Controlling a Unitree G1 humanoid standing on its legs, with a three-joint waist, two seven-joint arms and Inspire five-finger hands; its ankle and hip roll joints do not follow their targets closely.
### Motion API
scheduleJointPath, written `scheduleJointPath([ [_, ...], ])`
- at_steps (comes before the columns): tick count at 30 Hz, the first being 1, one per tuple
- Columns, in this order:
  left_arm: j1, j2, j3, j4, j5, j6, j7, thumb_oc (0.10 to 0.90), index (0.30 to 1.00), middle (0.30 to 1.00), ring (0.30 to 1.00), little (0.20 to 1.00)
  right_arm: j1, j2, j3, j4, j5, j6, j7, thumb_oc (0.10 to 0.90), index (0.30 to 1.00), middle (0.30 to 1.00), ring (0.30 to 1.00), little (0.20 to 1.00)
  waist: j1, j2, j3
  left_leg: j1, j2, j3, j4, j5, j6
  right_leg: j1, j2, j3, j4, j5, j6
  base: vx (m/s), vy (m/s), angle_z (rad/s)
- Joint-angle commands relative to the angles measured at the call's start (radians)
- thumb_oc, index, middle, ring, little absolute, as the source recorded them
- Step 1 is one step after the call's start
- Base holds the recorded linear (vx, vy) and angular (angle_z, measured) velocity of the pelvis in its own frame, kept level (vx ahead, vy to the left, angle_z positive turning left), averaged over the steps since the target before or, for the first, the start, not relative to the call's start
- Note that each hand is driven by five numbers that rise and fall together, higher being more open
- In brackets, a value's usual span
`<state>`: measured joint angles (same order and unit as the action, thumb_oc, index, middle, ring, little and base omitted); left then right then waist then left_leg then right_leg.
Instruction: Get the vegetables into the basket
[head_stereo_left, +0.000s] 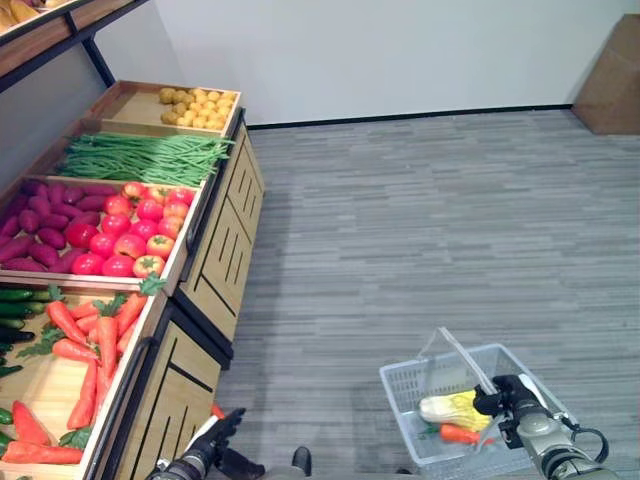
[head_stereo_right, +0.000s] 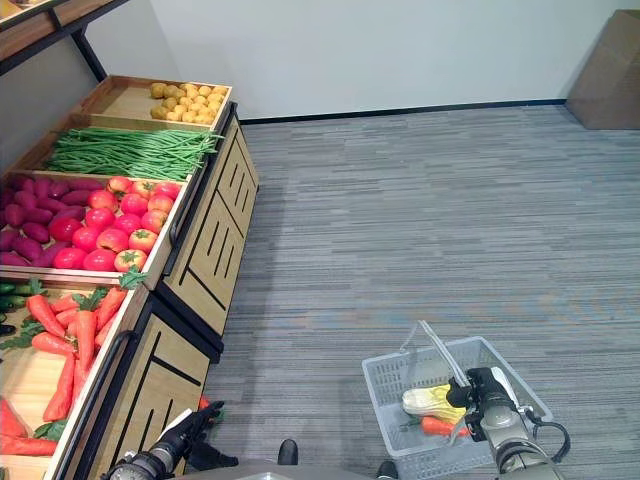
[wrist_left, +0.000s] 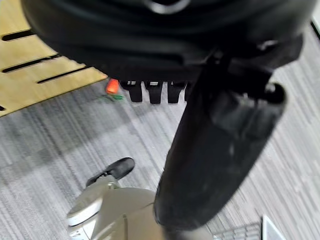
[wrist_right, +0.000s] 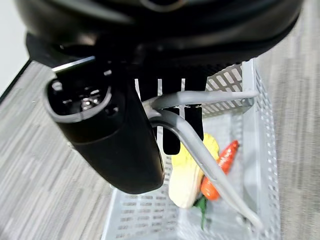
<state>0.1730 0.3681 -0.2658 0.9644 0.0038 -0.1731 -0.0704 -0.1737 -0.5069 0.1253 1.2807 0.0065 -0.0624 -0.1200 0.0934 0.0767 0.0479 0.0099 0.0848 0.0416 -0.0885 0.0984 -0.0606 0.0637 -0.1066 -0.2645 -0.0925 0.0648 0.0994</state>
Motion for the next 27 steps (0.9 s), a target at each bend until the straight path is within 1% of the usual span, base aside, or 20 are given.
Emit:
scheduleJointPath([
  [1,-0.048,0.028,0.005,0.057,0.084,-0.013,0.049,0.9,1.0,1.0,1.0,1.0,-0.101,-0.095,-0.039,-0.008,0.035,-0.061,-0.065,0.4,0.3,0.3,0.3,0.3,0.013,-0.07,-0.007,-0.012,0.033,0.012,0.001,-0.006,-0.037,0.005,-0.076,-0.014,0.005,-0.001,0.064,0.0,0.0,0.0],
  [3,-0.048,0.015,0.013,0.096,0.104,-0.008,0.064,0.9,1.0,1.0,1.0,1.0,-0.107,-0.111,-0.057,0.019,0.043,-0.058,-0.074,0.4,0.3,0.3,0.3,0.3,0.014,-0.068,-0.005,-0.012,0.033,0.014,0.001,-0.006,-0.038,0.003,-0.075,-0.013,0.005,-0.003,0.063,0.0,-0.009,-0.05],
  [4,-0.047,0.004,0.026,0.13,0.117,-0.004,0.08,0.9,1.0,1.0,1.0,1.0,-0.106,-0.128,-0.083,0.035,0.063,-0.06,-0.082,0.531,0.484,0.484,0.484,0.484,0.015,-0.065,-0.001,-0.014,0.034,0.014,0.001,-0.005,-0.039,0.0,-0.074,-0.013,0.005,-0.002,0.063,0.0,0.0,0.0],
  [5,-0.047,0.004,0.026,0.13,0.117,-0.004,0.08,0.9,1.0,1.0,1.0,1.0,-0.106,-0.128,-0.083,0.035,0.063,-0.06,-0.082,0.9,1.0,1.0,1.0,1.0,0.015,-0.065,-0.001,-0.014,0.034,0.014,0.001,-0.005,-0.039,0.0,-0.074,-0.012,0.005,-0.002,0.063,0.0,0.0,0.0],
  [12,-0.045,-0.019,0.054,0.187,0.125,0.008,0.105,0.9,1.0,1.0,1.0,1.0,-0.08,-0.153,-0.157,0.069,0.137,-0.064,-0.084,0.9,1.0,1.0,1.0,1.0,0.01,-0.063,0.007,-0.015,0.038,0.017,0.001,-0.003,-0.04,-0.004,-0.072,-0.008,0.005,-0.002,0.062,0.0,0.0,0.0],
  [14,-0.044,-0.022,0.056,0.181,0.124,0.009,0.107,0.9,1.0,1.0,1.0,1.0,-0.059,-0.148,-0.175,0.098,0.154,-0.062,-0.079,0.9,1.0,1.0,1.0,1.0,0.007,-0.063,0.007,-0.014,0.038,0.017,0.001,-0.003,-0.04,-0.002,-0.07,-0.009,0.005,-0.003,0.062,0.0,0.0,0.0],
  [20,-0.05,-0.027,0.071,0.193,0.125,0.014,0.119,0.9,1.0,1.0,1.0,1.0,-0.019,-0.131,-0.206,0.108,0.175,-0.062,-0.081,0.9,1.0,1.0,1.0,1.0,0.004,-0.065,0.003,-0.012,0.035,0.014,0.001,-0.005,-0.039,0.002,-0.071,-0.014,0.005,-0.005,0.061,0.0,0.0,0.0],
  [23,-0.054,-0.035,0.089,0.208,0.119,0.016,0.129,0.9,1.0,1.0,1.0,1.0,0.024,-0.105,-0.221,0.12,0.187,-0.06,-0.068,0.9,1.0,1.0,1.0,1.0,-0.005,-0.069,0.004,-0.011,0.033,0.013,0.001,-0.008,-0.038,0.001,-0.075,-0.017,0.005,-0.003,0.063,0.0,0.005,0.03],
  [27,-0.049,-0.042,0.117,0.225,0.116,0.016,0.142,0.9,1.0,1.0,1.0,1.0,0.087,-0.048,-0.225,0.112,0.189,-0.065,-0.054,0.9,1.0,1.0,1.0,1.0,-0.011,-0.075,0.001,-0.009,0.031,0.012,0.001,-0.012,-0.036,0.004,-0.078,-0.017,0.005,-0.003,0.064,0.0,0.0,0.0],
])
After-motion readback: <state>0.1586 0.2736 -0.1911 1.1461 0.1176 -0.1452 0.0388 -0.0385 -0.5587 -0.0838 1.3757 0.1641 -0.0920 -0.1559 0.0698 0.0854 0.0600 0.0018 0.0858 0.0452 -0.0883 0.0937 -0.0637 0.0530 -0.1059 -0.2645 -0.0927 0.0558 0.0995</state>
